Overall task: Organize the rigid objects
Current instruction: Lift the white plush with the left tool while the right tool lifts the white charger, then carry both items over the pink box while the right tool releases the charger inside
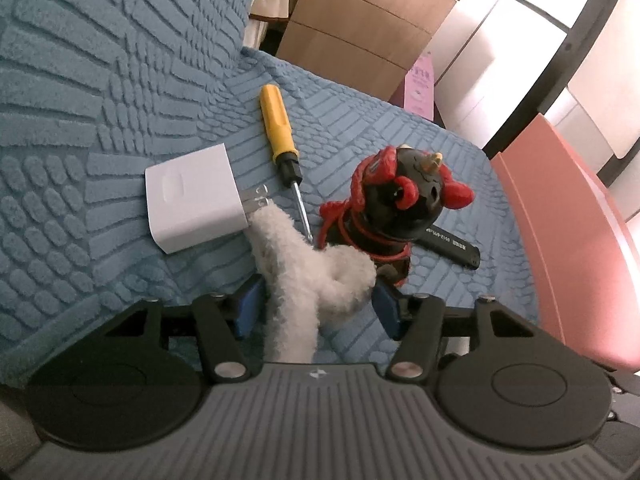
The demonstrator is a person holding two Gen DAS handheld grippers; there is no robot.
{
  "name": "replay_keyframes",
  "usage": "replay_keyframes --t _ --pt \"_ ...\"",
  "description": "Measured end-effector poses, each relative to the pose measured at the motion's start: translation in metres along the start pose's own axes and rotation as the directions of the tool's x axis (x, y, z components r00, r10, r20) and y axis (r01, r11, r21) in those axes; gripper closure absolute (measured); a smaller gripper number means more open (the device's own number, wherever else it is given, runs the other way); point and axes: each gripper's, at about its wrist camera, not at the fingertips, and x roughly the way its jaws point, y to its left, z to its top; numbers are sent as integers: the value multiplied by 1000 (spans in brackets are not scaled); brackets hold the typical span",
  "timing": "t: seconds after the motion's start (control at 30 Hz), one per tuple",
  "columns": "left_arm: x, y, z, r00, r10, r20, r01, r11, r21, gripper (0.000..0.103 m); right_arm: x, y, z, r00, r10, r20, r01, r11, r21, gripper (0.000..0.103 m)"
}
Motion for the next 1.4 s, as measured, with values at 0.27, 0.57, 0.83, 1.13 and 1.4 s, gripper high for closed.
replay_keyframes --t 0.27,0.57,0.83,1.13,1.4 --pt "-19 1 -2 999 -31 30 31 1000 5 52 -12 -3 6 1000 11 14 -11 1000 -11 45" --pt "-48 -9 -7 996 -42 75 42 999 -2 53 -32 -12 13 998 46 44 -46 999 5 46" --pt "-76 -27 -9 993 -70 91 73 997 -27 53 -59 -28 24 996 65 65 -66 998 23 48" --pt "-116 -65 21 985 -105 136 105 994 9 53 -111 -40 60 987 62 149 -66 998 20 55" --pt "-141 -108 51 980 -141 143 136 990 41 53 -140 -54 90 976 74 204 -82 996 34 55"
